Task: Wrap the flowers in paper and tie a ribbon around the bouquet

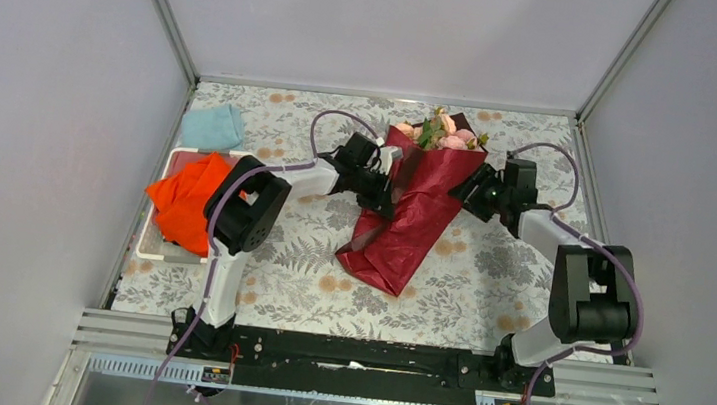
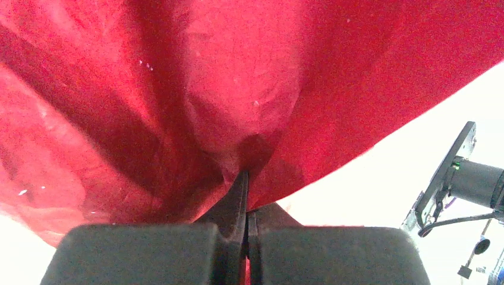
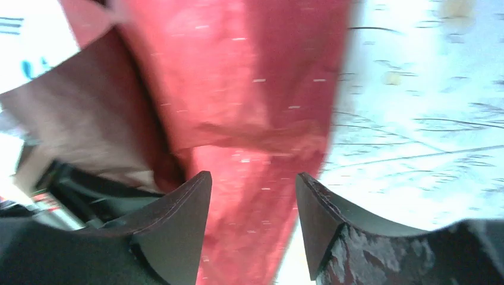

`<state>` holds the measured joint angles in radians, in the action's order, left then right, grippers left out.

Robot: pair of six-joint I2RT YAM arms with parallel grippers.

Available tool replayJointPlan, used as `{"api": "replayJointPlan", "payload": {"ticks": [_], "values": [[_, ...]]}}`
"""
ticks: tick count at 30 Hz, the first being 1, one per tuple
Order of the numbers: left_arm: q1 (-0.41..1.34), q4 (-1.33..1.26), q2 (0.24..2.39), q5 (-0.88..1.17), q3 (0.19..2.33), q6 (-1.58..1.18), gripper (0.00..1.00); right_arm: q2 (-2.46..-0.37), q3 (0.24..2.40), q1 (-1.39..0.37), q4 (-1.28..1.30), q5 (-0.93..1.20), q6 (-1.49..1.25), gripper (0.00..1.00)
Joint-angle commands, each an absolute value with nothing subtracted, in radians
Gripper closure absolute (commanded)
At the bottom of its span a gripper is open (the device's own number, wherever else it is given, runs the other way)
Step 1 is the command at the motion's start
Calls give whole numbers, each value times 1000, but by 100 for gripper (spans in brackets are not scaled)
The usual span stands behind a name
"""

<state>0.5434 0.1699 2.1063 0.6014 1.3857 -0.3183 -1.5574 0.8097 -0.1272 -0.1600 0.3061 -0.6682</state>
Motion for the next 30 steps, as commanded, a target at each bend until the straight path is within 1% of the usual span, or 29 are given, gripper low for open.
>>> {"api": "replayJointPlan", "payload": {"ticks": [1,4,6,7,9,10,12,13,18,25,27,30], "values": [[557,162,2088,588,1411,-304,100,-1631,816,-72,-11,349,-505,37],[566,175,2071,582,1416,-301,100,-1739,863,-71,-27,448,-499,40],[574,192,2056,581,1424,-298,100,-1796,884,-72,-50,479,-510,46],[578,201,2048,585,1427,-298,100,-1813,891,-73,-71,491,-519,53],[591,222,2030,606,1440,-309,100,-1835,910,-89,-101,501,-528,72],[599,231,2016,626,1454,-314,100,-1845,927,-105,-107,502,-529,79],[628,246,1997,644,1479,-316,100,-1867,973,-147,-108,506,-529,87],[636,249,1991,645,1491,-317,100,-1879,995,-167,-108,511,-532,89],[645,272,2024,625,1547,-326,100,-1891,1039,-229,-189,521,-608,94],[643,243,2110,571,1545,-319,100,-1902,1028,-250,-296,574,-700,95],[643,238,2135,527,1541,-297,100,-1893,1020,-249,-300,577,-711,92],[643,226,2161,487,1530,-265,100,-1866,1016,-248,-275,548,-704,80]]}}
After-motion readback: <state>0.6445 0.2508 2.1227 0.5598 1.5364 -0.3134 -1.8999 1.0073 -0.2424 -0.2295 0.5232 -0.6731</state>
